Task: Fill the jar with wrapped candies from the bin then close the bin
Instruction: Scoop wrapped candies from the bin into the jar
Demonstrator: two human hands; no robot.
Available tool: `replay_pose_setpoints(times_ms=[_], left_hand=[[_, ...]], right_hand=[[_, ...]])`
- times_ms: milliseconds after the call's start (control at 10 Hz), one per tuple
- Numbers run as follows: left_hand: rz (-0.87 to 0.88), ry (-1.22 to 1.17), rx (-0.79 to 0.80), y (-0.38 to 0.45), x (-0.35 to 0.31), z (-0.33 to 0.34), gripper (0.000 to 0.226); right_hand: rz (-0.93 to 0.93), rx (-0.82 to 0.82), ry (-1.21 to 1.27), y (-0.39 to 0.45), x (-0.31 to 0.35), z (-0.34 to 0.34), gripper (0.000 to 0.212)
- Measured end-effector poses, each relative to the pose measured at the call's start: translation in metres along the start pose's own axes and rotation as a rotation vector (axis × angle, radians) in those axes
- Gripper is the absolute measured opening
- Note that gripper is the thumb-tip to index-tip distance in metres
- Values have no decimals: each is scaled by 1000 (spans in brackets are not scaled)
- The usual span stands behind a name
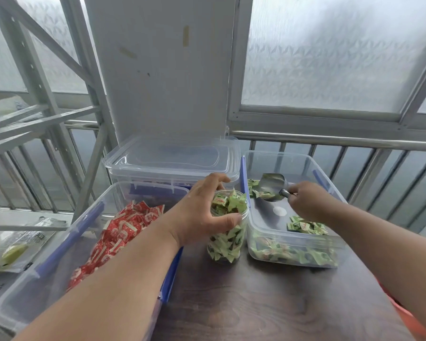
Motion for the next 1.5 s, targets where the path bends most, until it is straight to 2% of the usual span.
replay_pose_setpoints(times_ms=[100, 200, 300, 500, 600, 800, 1000, 1100, 1200, 1300, 1400, 1500], left_hand=[[-3, 12, 3, 0, -1, 0, 74], [-2, 20, 7, 1, -1, 1, 74], [3, 24, 6, 2, 0, 1, 75], [7, 31, -9, 2, 2, 0, 74], [13, 40, -7, 3, 1, 1, 75], [14, 44, -12, 4, 2, 1, 74], [0, 23, -23, 3, 2, -1, 82], [-5, 16, -22, 2, 2, 0, 82], [-4, 12, -24, 3, 4, 0, 80], [-7, 8, -20, 5, 4, 1, 82], [0, 12, -24, 6, 3, 1, 83], [-5, 2, -25, 5, 4, 1, 82]], right_hand=[[124, -9, 172, -4, 6, -23, 28], [248, 70, 211, -7, 16, -35, 26], [235, 101, 173, -4, 32, -41, 29], [151, 53, -24, -8, 49, -66, 28], [166, 126, -18, -21, 38, -73, 28], [174, 221, 79, -23, 39, -32, 31], [258, 219, 334, 11, 44, 18, 17], [307, 240, 328, 19, 28, 50, 25], [367, 316, 358, 25, 15, 70, 22], [495, 385, 440, 33, -3, 85, 27], [591, 400, 499, 32, -13, 92, 21], [595, 384, 535, 28, -11, 86, 15]])
Point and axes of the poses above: each hand's wrist, its own y-axis towards the middle knuckle, its own z-axis out of the palm, x = y × z, the point moved 8 cm from there along y, towards the middle knuckle, and after that the axes turned 8 degrees about -x, right-handed, at the moved point
